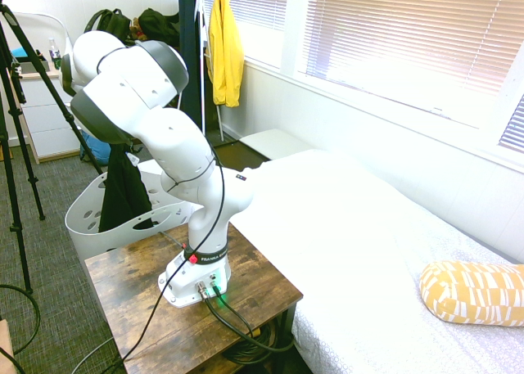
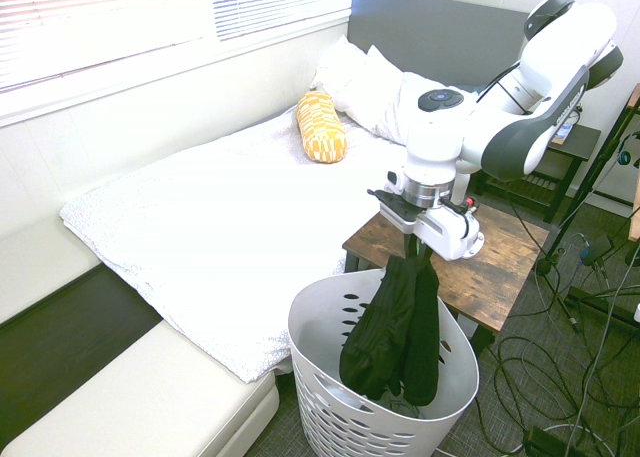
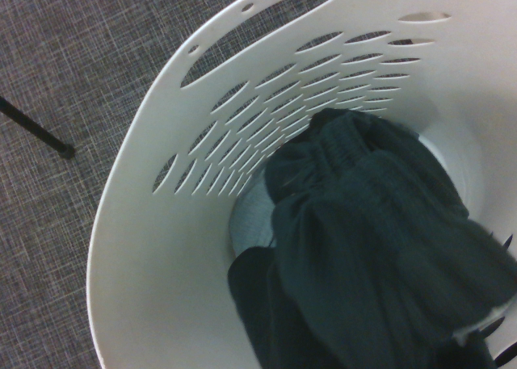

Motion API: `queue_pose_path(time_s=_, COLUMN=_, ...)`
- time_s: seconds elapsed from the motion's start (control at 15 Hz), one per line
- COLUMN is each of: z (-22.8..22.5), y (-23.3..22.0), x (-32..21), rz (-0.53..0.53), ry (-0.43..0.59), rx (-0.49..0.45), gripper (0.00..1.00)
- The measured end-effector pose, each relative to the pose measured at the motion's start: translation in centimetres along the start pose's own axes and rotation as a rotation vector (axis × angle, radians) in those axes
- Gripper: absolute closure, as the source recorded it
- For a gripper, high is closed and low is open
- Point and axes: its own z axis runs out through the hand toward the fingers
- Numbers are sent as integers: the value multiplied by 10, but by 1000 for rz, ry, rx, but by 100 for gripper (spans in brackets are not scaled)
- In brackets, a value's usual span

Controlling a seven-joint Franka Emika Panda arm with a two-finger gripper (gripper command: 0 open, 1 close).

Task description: Put my clothes in the laundry bag

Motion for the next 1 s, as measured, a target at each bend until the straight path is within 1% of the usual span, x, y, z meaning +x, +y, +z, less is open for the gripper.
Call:
queue_pose_path(time_s=0.27, z=-3, y=5, x=14, rz=27, ry=10, rx=3, gripper=0)
queue_pose_path(time_s=0.33, z=-5, y=11, x=29, rz=51, ry=26, rx=0, gripper=0)
queue_pose_path(time_s=0.47, z=-6, y=34, x=76, rz=133, ry=68, rx=-22, gripper=0)
queue_pose_path(time_s=0.6, z=-7, y=67, x=132, rz=226, ry=106, rx=-43, gripper=0)
queue_pose_path(time_s=0.73, z=-10, y=110, x=186, rz=322, ry=139, rx=-63, gripper=0)
queue_pose_path(time_s=0.87, z=-7, y=167, x=236, rz=427, ry=159, rx=-91, gripper=0)
queue_pose_path(time_s=1.0, z=-7, y=235, x=278, rz=533, ry=173, rx=-113, gripper=0)
